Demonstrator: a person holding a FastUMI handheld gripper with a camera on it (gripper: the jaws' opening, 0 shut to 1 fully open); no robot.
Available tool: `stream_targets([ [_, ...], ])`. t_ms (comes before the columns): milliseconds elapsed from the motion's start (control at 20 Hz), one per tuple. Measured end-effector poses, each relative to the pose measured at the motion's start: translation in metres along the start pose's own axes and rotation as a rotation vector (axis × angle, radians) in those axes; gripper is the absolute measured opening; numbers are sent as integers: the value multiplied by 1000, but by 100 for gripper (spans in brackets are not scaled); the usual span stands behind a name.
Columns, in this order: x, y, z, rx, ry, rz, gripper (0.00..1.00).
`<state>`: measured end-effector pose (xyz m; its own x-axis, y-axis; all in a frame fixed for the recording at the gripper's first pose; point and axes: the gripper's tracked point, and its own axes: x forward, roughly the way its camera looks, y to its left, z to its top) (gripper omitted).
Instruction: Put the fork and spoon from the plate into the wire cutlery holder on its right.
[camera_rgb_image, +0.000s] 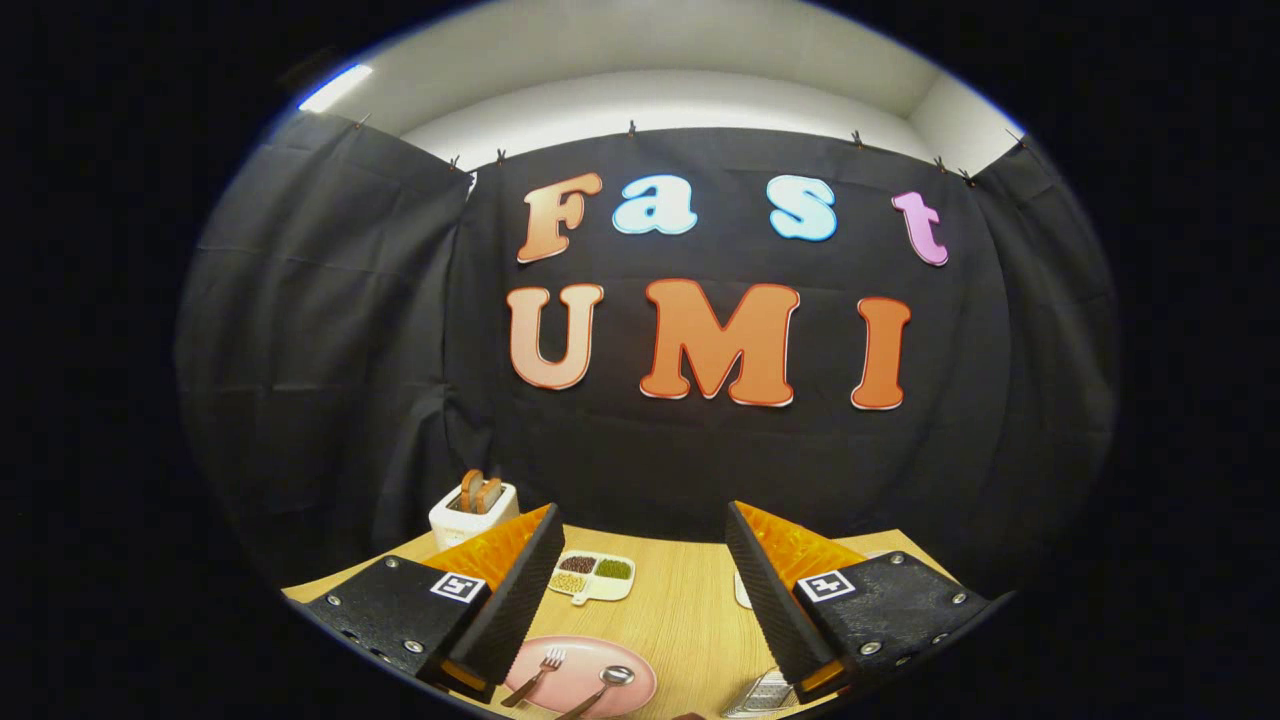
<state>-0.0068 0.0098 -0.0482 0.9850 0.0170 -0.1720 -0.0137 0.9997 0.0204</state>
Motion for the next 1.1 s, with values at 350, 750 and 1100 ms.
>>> stream_targets([
  [350, 6, 21, -98, 42, 337, 34, 98],
  [750, -3, 44, -184, 66, 647, 66, 96],
  [1100, -10, 56, -252, 78, 872, 75, 89],
])
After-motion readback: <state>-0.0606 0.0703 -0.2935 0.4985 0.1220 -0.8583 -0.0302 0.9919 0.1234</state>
